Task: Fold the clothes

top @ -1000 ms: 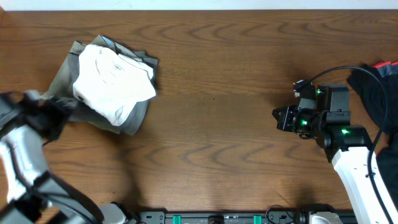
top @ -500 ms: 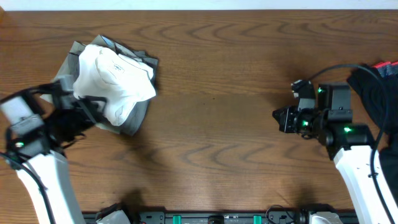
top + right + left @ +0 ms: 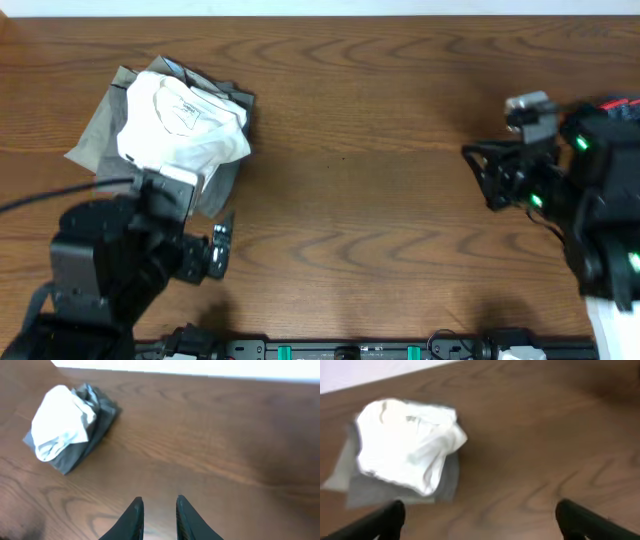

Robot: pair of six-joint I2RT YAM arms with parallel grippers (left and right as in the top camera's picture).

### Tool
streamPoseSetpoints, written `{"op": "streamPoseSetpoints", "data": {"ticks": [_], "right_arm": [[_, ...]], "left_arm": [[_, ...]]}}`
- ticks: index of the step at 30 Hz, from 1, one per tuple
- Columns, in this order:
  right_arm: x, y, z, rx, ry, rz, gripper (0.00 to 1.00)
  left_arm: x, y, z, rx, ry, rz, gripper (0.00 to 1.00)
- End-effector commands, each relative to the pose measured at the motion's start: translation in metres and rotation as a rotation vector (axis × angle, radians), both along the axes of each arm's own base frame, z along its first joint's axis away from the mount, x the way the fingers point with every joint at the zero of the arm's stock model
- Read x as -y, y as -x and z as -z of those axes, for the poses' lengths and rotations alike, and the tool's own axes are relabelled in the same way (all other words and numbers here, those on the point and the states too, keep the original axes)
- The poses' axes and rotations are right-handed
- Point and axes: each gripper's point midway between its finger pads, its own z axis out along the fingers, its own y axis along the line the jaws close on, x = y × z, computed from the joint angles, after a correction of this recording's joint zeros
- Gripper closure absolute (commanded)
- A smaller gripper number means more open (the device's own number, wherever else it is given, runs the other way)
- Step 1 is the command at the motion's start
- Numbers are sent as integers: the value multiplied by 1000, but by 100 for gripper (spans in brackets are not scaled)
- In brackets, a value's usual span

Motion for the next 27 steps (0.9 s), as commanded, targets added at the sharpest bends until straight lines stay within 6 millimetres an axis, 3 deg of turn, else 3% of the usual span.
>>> {"op": "streamPoseSetpoints", "data": {"ticks": [1,3,4,9,14,27], "right_arm": [[14,27,-38,158,80,36,76],[24,43,-50,218,108,90,52],[29,51,-55,245,118,112,1],[31,90,-66,315,114,124,1],[26,116,-59,304,93,90,1],[25,136,-20,129,101,70,1]], "left_arm": [[-13,4,6,-30,-44,-70,2],[-14,7,11,-55,-50,-69,2],[-14,8,13,-65,-52,-69,2],[-14,8,14,-69,-52,-68,2],[-14,8,14,-69,-53,-68,2],[-14,8,14,-70,-53,-68,2]]}}
